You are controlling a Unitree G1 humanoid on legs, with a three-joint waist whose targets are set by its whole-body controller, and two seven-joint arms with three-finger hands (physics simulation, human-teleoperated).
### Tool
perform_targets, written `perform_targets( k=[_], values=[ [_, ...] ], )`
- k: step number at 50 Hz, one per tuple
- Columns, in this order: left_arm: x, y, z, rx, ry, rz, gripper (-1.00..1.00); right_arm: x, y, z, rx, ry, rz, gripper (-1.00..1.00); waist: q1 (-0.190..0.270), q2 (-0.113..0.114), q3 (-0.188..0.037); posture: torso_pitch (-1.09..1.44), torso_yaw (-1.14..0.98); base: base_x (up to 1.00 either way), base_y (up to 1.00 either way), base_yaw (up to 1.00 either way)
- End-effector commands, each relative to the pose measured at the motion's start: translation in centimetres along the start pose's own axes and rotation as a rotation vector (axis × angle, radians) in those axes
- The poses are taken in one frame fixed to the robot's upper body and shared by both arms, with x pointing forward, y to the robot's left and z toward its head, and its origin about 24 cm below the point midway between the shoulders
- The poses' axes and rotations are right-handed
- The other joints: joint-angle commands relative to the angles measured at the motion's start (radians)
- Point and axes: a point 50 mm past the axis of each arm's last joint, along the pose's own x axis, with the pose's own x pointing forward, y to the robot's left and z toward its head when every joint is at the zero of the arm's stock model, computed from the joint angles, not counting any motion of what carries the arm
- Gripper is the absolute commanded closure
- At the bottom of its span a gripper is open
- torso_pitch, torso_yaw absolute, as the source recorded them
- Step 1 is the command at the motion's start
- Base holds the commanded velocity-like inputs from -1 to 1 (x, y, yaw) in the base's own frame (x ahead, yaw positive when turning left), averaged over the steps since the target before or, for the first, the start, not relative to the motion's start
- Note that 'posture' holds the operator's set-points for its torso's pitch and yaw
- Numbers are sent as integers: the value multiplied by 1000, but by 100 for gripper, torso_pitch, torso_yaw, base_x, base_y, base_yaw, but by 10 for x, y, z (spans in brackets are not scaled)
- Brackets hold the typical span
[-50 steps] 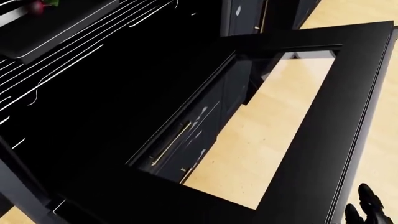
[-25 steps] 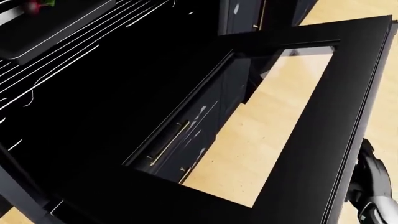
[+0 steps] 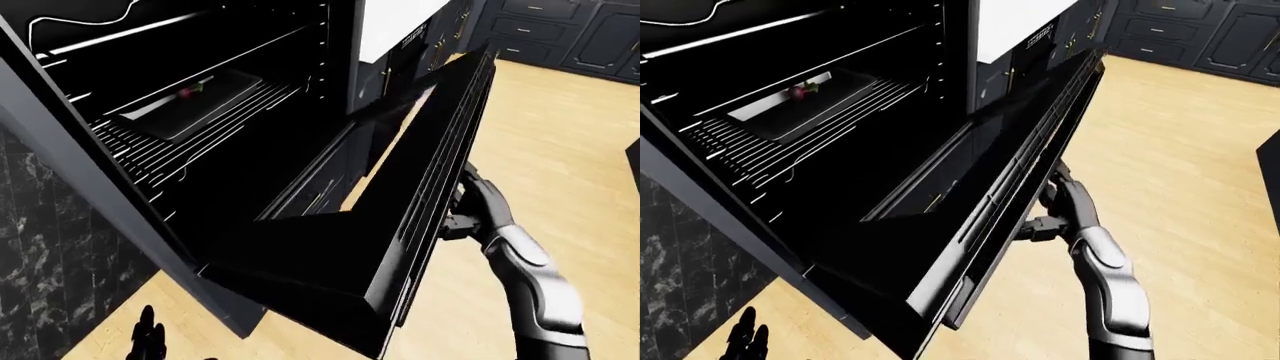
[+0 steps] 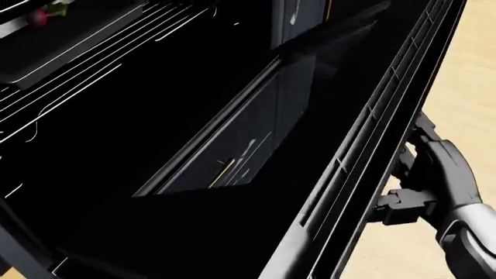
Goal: Close the oven door.
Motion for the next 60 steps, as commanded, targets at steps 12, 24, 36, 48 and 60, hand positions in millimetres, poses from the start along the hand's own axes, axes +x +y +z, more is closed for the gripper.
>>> perform_targets(
  k=[12,24,36,48,60],
  values=[
    [5,4,10,6,-58,9,-100,-11,108,106,-95,-187,418,-100,-3,22,-11,0,0,0,0,0],
    [5,4,10,1,-57,12,-100,39,179,186,-133,-238,531,-100,-14,47,-3,0,0,0,0,0],
    [5,4,10,-6,-57,17,-100,84,240,208,-188,-231,602,-100,-21,72,2,0,0,0,0,0],
    [5,4,10,-17,-60,21,-100,88,300,197,-284,-222,701,-100,-30,97,2,0,0,0,0,0],
    [5,5,10,-23,-62,24,-100,61,347,163,-395,-199,853,-100,-33,109,6,0,0,0,0,0]
  ],
)
